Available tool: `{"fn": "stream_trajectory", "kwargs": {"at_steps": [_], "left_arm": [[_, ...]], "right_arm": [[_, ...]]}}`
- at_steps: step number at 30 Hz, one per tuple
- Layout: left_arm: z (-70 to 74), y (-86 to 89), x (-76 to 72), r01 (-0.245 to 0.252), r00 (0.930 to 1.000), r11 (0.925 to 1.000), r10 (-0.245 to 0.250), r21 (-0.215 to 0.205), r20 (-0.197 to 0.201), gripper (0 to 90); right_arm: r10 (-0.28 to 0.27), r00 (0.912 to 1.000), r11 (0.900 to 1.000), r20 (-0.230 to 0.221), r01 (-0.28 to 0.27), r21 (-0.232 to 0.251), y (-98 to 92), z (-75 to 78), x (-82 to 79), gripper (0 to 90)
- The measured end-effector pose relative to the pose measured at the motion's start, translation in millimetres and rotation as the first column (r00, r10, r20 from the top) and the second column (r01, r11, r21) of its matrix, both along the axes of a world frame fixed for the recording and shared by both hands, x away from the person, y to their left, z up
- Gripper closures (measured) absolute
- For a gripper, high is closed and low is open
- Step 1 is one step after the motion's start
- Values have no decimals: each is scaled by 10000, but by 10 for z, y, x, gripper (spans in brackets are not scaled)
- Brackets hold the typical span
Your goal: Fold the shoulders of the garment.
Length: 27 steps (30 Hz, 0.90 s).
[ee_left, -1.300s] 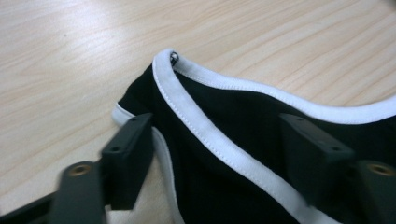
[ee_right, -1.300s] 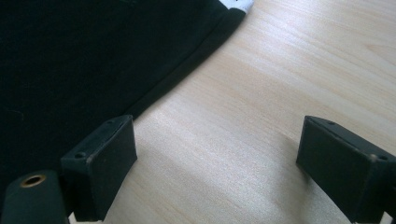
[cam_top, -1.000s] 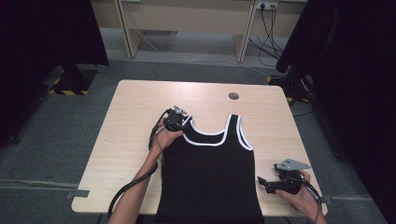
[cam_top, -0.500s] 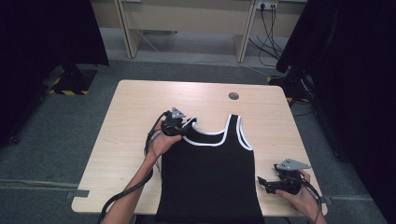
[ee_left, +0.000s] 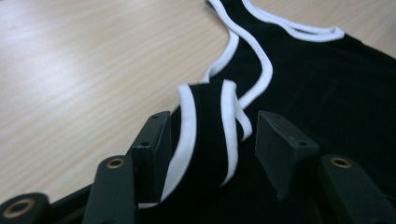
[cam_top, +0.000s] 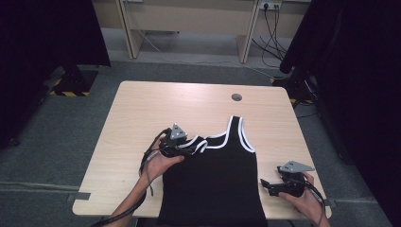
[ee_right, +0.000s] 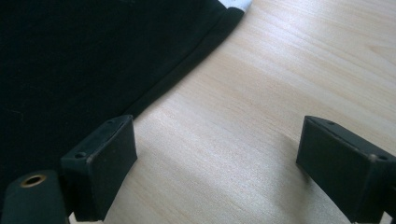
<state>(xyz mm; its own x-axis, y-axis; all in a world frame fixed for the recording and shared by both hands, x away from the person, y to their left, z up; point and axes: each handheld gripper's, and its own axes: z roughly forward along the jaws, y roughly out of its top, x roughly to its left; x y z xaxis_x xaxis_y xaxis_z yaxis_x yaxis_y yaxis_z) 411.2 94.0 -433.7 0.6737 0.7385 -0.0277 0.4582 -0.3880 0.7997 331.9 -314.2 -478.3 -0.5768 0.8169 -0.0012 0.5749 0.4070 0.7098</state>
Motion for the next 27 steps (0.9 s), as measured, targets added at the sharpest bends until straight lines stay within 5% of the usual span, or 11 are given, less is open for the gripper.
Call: {"fn": "stream_trajectory", "kwargs": {"at_steps": [10,13,16,17,19,25,27], "left_arm": [[-94,-187,417,-171,9988,9998,173,41,-459,392],[-187,-281,612,-57,9969,9997,39,-226,-786,377],[-255,-307,687,303,9934,9989,-339,-347,-1094,546],[-270,-310,680,357,9950,9993,-370,-149,-928,678],[-277,-311,663,377,9953,9993,-379,-43,-887,789],[-79,-225,402,665,9976,9965,-673,-498,-154,830],[74,-114,185,794,9963,9940,-767,-755,392,830]], "right_arm": [[29,10000,10000,-9,-29,4,10,0,-1,123],[37,10000,10000,-15,-37,3,10,0,-2,123],[59,10000,10000,-15,-59,2,10,0,-2,123],[79,10000,10000,-14,-79,1,11,0,-2,123],[79,10000,10000,-12,-79,1,11,0,-3,123],[95,10000,10000,-14,-95,-3,11,1,-3,123],[92,10000,10000,-16,-92,-4,11,1,-3,123]]}}
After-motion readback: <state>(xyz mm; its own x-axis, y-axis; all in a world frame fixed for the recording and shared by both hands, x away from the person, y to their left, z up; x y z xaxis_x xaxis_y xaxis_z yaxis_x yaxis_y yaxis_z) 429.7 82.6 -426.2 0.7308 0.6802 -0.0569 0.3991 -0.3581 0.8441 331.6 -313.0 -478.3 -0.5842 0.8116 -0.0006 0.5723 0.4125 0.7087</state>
